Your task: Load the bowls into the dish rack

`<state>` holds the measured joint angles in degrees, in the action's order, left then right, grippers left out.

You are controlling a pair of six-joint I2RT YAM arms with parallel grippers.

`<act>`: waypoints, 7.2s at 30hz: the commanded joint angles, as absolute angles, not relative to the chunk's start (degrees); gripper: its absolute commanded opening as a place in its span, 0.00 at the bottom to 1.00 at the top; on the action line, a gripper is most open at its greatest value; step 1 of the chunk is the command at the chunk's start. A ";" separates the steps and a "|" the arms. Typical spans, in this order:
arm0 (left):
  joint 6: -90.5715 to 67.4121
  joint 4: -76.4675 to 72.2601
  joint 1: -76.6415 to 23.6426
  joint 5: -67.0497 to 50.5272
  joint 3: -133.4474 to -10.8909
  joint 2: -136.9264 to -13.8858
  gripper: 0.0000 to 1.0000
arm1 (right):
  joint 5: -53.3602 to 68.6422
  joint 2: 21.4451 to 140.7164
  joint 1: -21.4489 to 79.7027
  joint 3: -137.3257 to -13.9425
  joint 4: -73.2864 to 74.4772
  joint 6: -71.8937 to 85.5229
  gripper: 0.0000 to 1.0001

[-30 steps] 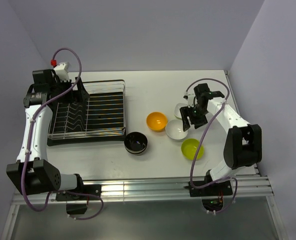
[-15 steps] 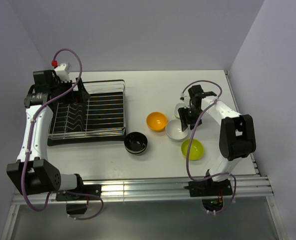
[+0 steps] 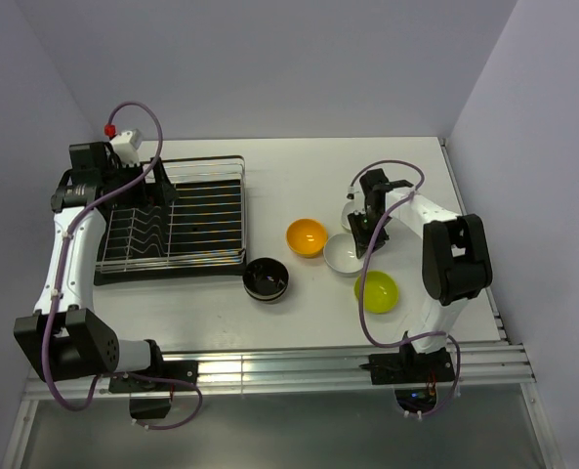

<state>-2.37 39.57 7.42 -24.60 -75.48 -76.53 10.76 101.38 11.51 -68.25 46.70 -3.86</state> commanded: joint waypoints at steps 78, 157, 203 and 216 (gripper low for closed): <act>-58.36 -12.48 -19.69 -50.54 -69.88 -77.61 0.99 | 53.18 100.99 20.83 -103.45 26.63 22.06 0.00; -30.51 22.40 0.00 -33.93 -76.64 -76.38 0.00 | 38.76 99.67 25.40 -102.83 32.60 19.69 0.94; 12.21 43.51 22.77 -13.98 -99.76 -95.01 0.00 | 38.94 100.46 25.40 -100.90 34.98 16.44 0.95; 19.16 39.20 17.84 -4.93 -96.24 -95.71 0.00 | 38.76 100.81 25.40 -101.16 35.60 15.91 0.95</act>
